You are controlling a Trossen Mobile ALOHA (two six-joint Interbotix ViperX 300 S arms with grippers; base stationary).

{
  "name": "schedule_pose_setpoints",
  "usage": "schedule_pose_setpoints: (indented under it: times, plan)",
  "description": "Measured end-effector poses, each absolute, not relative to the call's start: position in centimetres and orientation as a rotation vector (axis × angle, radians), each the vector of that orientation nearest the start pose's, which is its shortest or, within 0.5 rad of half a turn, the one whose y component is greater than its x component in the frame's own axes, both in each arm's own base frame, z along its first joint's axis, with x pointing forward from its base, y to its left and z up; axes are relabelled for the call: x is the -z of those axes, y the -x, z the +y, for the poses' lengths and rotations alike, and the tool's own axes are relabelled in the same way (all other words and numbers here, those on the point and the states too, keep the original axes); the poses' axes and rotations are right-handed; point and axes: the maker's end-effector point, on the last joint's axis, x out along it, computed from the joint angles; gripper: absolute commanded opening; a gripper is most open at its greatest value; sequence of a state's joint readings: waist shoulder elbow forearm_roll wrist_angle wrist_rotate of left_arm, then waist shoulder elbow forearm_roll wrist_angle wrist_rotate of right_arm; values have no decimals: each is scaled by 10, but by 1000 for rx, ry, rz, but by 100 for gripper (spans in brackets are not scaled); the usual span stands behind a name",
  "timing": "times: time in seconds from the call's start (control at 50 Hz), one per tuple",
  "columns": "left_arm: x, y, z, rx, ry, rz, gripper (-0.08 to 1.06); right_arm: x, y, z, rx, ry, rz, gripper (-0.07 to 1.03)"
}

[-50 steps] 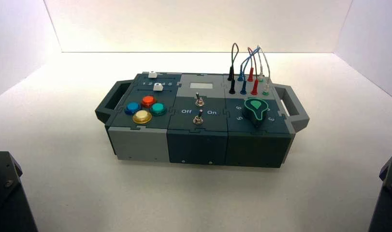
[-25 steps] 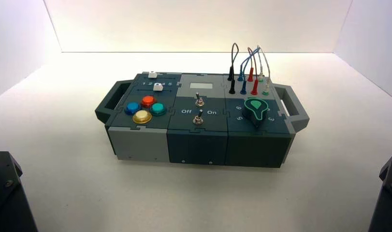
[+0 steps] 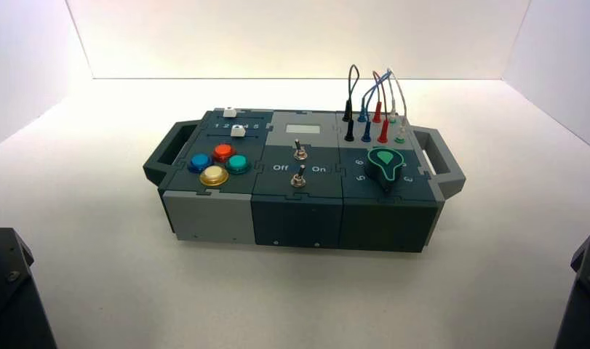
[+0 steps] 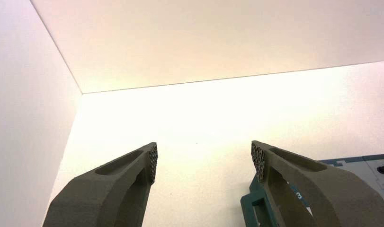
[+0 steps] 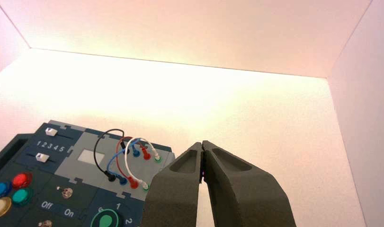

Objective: Close right gripper.

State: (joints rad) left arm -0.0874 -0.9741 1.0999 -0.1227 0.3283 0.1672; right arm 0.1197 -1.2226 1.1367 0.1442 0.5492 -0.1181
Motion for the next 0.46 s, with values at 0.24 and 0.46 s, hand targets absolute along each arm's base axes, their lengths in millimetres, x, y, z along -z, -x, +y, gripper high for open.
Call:
schedule_pose_setpoints:
  times: [0.24,0.46]
  plan:
    - [-230,-241,-28,135,-62,449,102,-232,-193,37,-192,4,464,-2]
    - [-232,-241,-28,135,-64,446,102,-232,-192,42,-219,11,464,-2]
